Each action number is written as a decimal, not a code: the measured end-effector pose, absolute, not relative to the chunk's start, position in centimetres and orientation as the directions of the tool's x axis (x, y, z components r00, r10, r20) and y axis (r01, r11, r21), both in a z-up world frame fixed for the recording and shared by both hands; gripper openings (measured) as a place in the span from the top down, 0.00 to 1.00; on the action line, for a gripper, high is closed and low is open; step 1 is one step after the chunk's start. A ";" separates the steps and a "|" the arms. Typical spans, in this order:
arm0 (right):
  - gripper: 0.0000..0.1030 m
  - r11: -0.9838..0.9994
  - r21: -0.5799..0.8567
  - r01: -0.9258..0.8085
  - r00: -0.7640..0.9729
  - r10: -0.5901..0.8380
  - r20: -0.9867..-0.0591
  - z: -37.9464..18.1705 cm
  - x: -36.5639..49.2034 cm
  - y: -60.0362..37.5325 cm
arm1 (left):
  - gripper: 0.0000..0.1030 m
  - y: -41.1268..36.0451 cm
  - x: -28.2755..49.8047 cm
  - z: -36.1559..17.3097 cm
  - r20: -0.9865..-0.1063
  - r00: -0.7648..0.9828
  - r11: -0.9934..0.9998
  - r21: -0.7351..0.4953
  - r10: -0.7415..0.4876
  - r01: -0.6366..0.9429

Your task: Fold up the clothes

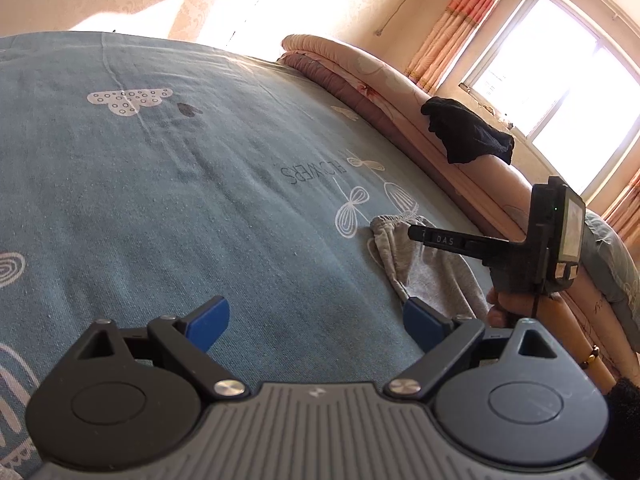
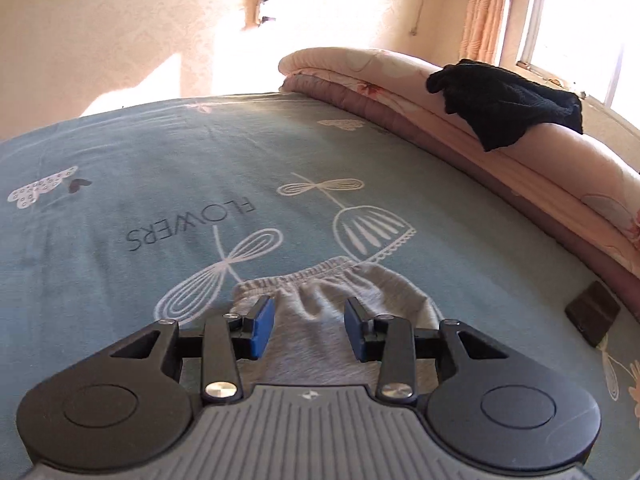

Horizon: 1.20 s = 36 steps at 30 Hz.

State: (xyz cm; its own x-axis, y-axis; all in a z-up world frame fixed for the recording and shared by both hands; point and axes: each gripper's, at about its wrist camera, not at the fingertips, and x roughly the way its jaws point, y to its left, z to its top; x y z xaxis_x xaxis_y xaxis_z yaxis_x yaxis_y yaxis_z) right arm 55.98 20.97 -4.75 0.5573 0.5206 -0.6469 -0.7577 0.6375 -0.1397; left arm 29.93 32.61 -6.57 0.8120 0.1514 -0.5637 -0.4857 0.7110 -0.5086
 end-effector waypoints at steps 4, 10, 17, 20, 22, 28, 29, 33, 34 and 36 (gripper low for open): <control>0.58 0.591 -0.229 -0.774 0.555 0.458 -0.695 -7.1 54.2 23.8 | 0.09 32.8 29.8 -6.6 -0.563 0.812 0.706 -0.512 0.155 -0.489; 0.96 0.656 -0.248 -0.713 0.603 0.393 -0.694 -8.5 54.9 25.1 | 0.09 33.1 29.7 -6.6 -0.561 0.813 0.699 -0.517 0.158 -0.493; 0.77 0.627 0.016 -0.779 0.423 0.544 -0.724 -7.7 56.0 25.3 | 0.09 32.9 29.6 -6.5 -0.557 0.815 0.703 -0.517 0.157 -0.489; 0.76 0.601 0.047 -0.798 0.398 0.584 -0.708 -5.9 55.6 23.9 | 0.09 32.7 29.8 -6.5 -0.557 0.816 0.707 -0.516 0.151 -0.484; 0.76 0.593 0.034 -0.804 0.413 0.600 -0.685 -3.7 55.2 22.0 | 0.09 32.4 30.1 -6.5 -0.560 0.816 0.716 -0.512 0.140 -0.474; 0.61 0.672 -0.181 -0.718 0.605 0.473 -0.641 1.9 55.9 12.4 | 0.09 30.8 30.9 -6.3 -0.568 0.817 0.757 -0.487 0.105 -0.436; 0.61 0.686 -0.208 -0.697 0.624 0.438 -0.647 1.9 56.2 10.6 | 0.09 30.5 31.0 -6.2 -0.567 0.818 0.765 -0.482 0.098 -0.426; 0.61 0.719 -0.275 -0.639 0.640 0.298 -0.708 -1.3 57.5 4.4 | 0.09 28.9 31.4 -5.8 -0.558 0.827 0.799 -0.465 0.070 -0.382; 0.61 0.728 -0.271 -0.630 0.629 0.273 -0.728 -2.7 57.9 3.2 | 0.09 28.6 31.4 -5.7 -0.556 0.829 0.806 -0.461 0.065 -0.372; 0.62 0.748 -0.251 -0.614 0.606 0.243 -0.758 -5.5 58.5 1.2 | 0.09 28.2 31.6 -5.7 -0.557 0.829 0.816 -0.450 0.061 -0.362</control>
State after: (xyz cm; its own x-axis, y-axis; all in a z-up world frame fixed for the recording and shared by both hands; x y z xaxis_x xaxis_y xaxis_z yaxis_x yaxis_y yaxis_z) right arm 58.53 1.20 -5.48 0.6058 0.2430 -0.7576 -0.6139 0.7485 -0.2509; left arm 31.58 28.15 -5.69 0.8286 0.0607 -0.5566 -0.3620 0.8164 -0.4499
